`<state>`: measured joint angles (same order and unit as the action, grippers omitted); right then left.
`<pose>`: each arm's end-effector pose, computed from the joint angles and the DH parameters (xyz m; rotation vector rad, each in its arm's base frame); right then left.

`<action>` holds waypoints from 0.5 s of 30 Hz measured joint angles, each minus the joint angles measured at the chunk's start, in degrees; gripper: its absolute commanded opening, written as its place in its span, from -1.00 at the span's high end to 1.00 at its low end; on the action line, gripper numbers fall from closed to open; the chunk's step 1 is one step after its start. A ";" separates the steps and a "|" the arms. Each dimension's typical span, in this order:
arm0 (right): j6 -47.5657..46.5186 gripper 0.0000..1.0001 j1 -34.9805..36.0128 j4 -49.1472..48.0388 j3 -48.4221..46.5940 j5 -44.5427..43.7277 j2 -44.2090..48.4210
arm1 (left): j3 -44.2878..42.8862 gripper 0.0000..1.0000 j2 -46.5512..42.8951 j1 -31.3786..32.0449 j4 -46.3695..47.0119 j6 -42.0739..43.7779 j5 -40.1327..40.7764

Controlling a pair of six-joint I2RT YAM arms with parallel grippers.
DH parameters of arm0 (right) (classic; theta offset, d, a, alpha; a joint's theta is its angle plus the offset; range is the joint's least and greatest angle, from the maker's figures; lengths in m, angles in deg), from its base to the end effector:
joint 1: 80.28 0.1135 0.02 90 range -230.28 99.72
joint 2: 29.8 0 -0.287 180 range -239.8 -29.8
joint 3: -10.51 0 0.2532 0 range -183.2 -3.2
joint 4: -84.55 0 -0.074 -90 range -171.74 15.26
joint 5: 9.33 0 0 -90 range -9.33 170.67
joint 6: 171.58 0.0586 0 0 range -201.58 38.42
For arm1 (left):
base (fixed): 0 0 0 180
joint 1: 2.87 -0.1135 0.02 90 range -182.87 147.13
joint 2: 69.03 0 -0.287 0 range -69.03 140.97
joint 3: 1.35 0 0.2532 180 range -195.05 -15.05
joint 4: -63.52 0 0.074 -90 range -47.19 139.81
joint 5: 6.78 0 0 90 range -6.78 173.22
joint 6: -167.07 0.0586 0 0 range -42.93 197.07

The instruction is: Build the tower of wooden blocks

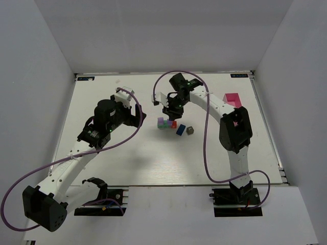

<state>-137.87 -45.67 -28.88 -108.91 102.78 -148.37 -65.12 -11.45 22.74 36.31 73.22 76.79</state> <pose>0.3687 0.2812 0.2524 -1.9509 1.7654 0.3981 0.2147 -0.1102 0.3356 0.4443 1.9108 -0.4489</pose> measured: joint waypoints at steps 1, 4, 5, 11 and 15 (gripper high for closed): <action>-0.09 0.74 0.26 0.02 -0.42 -0.11 -0.48 | 0.00 -0.99 0.00 0.00 0.00 0.00 0.00; -0.13 0.71 0.90 0.35 -1.55 -0.55 -1.64 | 0.00 -0.99 0.00 -0.02 0.00 0.00 0.00; -0.11 0.71 1.09 0.46 -1.90 -0.61 -1.92 | 0.00 -0.99 0.00 0.00 -0.02 0.00 -0.02; -0.09 0.65 1.79 0.81 -2.62 -1.09 -3.17 | 0.00 -0.99 -0.24 0.00 -0.02 0.00 -0.02; -0.07 0.65 2.01 0.94 -2.95 -1.36 -4.44 | 0.00 -0.99 -0.39 -0.39 0.00 0.00 -0.02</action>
<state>-137.94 -43.66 -27.94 -111.86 101.42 -152.80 -65.12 -11.84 22.34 36.31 73.22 76.76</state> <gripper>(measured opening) 0.416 0.994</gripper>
